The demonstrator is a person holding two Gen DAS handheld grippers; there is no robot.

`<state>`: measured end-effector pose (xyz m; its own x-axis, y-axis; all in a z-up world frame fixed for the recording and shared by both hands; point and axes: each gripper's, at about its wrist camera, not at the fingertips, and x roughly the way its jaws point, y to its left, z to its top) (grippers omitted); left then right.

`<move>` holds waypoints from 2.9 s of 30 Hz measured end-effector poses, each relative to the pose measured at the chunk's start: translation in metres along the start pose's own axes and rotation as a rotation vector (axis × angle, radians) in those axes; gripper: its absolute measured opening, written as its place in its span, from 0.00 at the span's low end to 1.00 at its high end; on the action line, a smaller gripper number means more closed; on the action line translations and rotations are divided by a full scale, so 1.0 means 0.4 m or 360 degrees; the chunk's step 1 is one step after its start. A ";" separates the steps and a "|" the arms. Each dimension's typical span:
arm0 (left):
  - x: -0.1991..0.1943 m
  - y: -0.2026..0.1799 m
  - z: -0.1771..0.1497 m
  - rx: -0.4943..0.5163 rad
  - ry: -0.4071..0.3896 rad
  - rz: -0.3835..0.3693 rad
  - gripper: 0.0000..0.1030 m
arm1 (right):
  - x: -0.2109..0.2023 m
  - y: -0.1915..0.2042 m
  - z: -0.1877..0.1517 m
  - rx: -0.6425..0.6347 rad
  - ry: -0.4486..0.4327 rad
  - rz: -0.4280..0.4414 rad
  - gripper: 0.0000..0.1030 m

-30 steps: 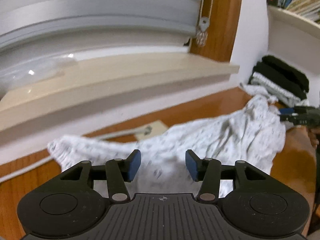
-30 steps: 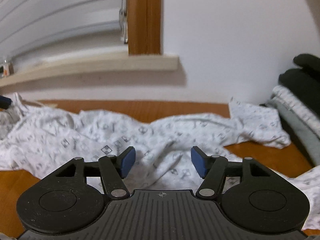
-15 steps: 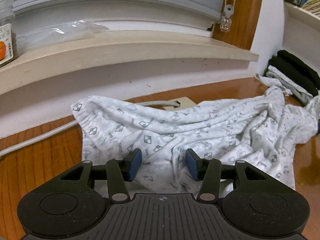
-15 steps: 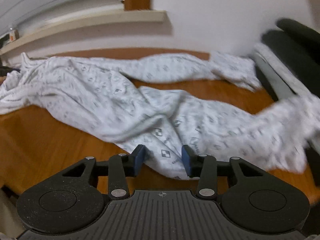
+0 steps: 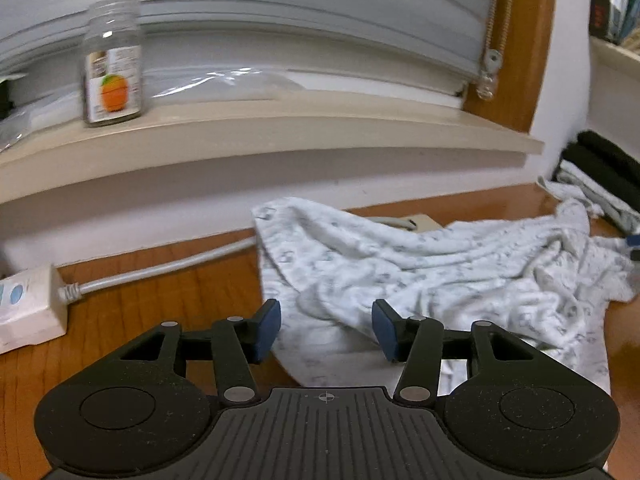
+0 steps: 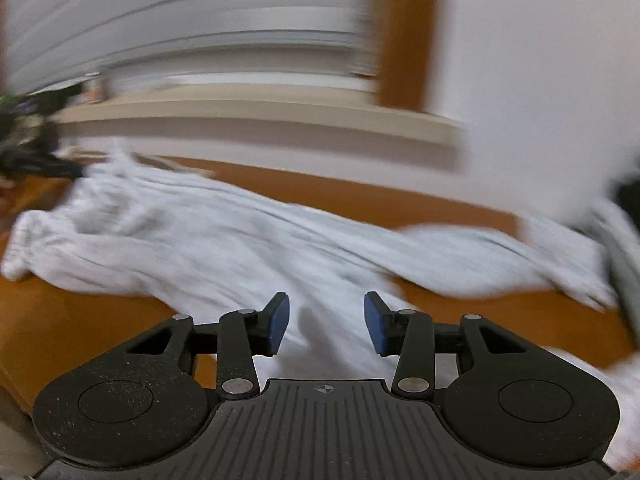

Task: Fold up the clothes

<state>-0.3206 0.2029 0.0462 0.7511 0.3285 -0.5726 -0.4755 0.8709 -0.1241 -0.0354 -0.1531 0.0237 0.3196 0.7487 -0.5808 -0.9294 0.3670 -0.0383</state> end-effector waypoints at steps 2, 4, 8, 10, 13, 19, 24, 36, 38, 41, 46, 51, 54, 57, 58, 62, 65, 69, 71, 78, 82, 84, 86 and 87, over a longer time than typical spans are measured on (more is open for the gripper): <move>0.010 0.011 0.004 -0.0020 0.0002 -0.0016 0.53 | 0.060 0.062 0.028 -0.0069 -0.0023 0.0114 0.46; 0.027 0.014 0.012 -0.0017 0.0018 -0.0011 0.53 | 0.105 0.118 0.060 -0.0150 -0.0039 0.0221 0.46; 0.069 0.012 0.025 0.0070 0.0072 0.0046 0.53 | 0.186 0.236 0.110 -0.0318 -0.0059 0.0380 0.46; 0.087 0.017 0.030 0.0085 0.0085 0.0038 0.53 | 0.211 0.277 0.121 -0.0347 -0.0071 0.0452 0.46; 0.102 0.026 0.041 0.0087 0.0087 0.0013 0.40 | 0.240 0.324 0.129 -0.0372 -0.0068 0.0534 0.46; 0.111 0.023 0.062 0.0079 -0.0029 0.0142 0.10 | 0.262 0.342 0.127 -0.0361 -0.0068 0.0580 0.47; 0.114 0.031 0.058 0.0019 -0.0058 0.0162 0.12 | 0.231 0.350 0.121 -0.0366 -0.0147 0.0540 0.47; 0.049 0.033 0.026 -0.0040 -0.0085 0.0090 0.15 | 0.174 0.528 0.106 -0.0658 -0.0133 0.0607 0.46; 0.041 0.035 0.023 -0.0054 -0.0092 0.0069 0.15 | 0.169 0.561 0.102 -0.0760 -0.0101 0.0607 0.46; 0.039 0.038 0.021 -0.0067 -0.0088 0.0050 0.15 | 0.162 0.602 0.098 -0.0891 -0.0047 0.0608 0.47; 0.039 0.042 0.021 -0.0077 -0.0073 0.0040 0.15 | 0.142 0.647 0.105 -0.1037 0.0024 0.0642 0.45; 0.036 0.037 0.019 -0.0047 -0.0067 0.0037 0.23 | 0.124 0.688 0.087 -0.1290 0.0123 0.0594 0.43; 0.036 0.032 0.018 -0.0027 -0.0064 0.0032 0.26 | 0.114 0.702 0.084 -0.1404 0.0180 0.0563 0.43; 0.035 0.028 0.017 -0.0020 -0.0056 0.0022 0.26 | 0.107 0.715 0.092 -0.1452 0.0203 0.0569 0.43; 0.036 0.028 0.017 -0.0018 -0.0053 0.0018 0.26 | 0.111 0.725 0.092 -0.1481 0.0220 0.0569 0.42; 0.037 0.026 0.016 -0.0016 -0.0041 0.0003 0.26 | 0.140 0.753 0.101 -0.1547 0.0298 0.0593 0.29; 0.035 0.024 0.015 -0.0010 -0.0037 0.0000 0.26 | 0.160 0.761 0.115 -0.1549 0.0386 0.0636 0.06; 0.031 0.020 0.012 0.0003 -0.0036 0.0004 0.26 | 0.147 0.757 0.117 -0.1558 0.0373 0.0583 0.01; 0.030 0.021 0.012 0.0001 -0.0035 0.0004 0.26 | 0.121 0.741 0.134 -0.1519 0.0329 0.0558 0.01; 0.025 0.026 0.010 -0.0017 -0.0039 0.0012 0.26 | 0.022 0.639 0.200 -0.1388 0.0254 0.0364 0.01; 0.025 0.026 0.011 -0.0011 -0.0038 0.0011 0.26 | 0.004 0.601 0.196 -0.1356 0.0278 0.0322 0.01; 0.023 0.023 0.011 -0.0005 -0.0038 0.0011 0.26 | -0.003 0.587 0.191 -0.1345 0.0290 0.0300 0.01; 0.023 0.021 0.010 0.0012 -0.0033 0.0004 0.26 | -0.010 0.579 0.186 -0.1329 0.0283 0.0292 0.01; 0.024 0.022 0.010 0.0013 -0.0027 -0.0005 0.26 | -0.010 0.578 0.186 -0.1313 0.0276 0.0304 0.01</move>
<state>-0.3158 0.2151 0.0428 0.7603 0.3319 -0.5583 -0.4696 0.8748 -0.1194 -0.2378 -0.0302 0.0777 0.1742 0.6371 -0.7509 -0.8227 -0.3249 -0.4665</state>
